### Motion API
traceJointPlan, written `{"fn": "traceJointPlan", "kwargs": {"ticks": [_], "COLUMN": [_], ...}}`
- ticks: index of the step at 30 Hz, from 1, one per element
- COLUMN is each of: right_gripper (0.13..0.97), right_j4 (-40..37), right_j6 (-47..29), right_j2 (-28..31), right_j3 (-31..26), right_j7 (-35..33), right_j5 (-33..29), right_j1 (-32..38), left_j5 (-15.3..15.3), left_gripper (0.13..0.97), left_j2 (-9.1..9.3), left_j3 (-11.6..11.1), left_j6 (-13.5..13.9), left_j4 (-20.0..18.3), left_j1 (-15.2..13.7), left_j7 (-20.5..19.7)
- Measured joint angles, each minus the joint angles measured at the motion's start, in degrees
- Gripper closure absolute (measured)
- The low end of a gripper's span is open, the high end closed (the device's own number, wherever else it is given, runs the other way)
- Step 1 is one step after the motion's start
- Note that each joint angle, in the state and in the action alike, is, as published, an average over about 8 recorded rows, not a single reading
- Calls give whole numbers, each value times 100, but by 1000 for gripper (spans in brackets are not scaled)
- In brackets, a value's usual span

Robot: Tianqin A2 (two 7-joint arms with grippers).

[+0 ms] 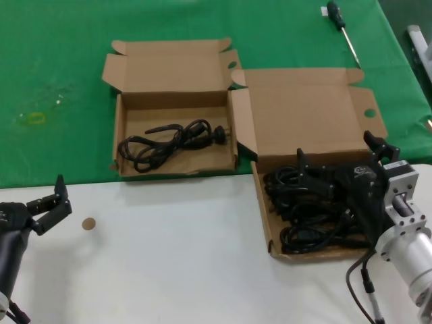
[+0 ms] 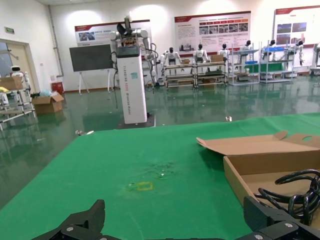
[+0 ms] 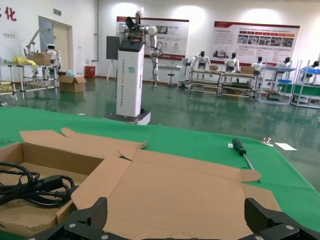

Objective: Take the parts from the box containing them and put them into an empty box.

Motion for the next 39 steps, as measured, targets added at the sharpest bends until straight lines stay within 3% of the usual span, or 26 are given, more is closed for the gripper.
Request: {"fn": "traceJointPlan", "kwargs": {"ticks": [39], "right_gripper": [129], "right_j4": [0], "right_j6": [0], "right_j2": [0], "right_j3": [0], "right_j7": [0], "right_j5": [0], "right_j1": [0], "left_j5": [0], "left_gripper": [132], "left_j2": [0], "left_j3": [0], "left_j6": [0], "left_j4": [0], "left_j1": [0], "left_j7": [0]}}
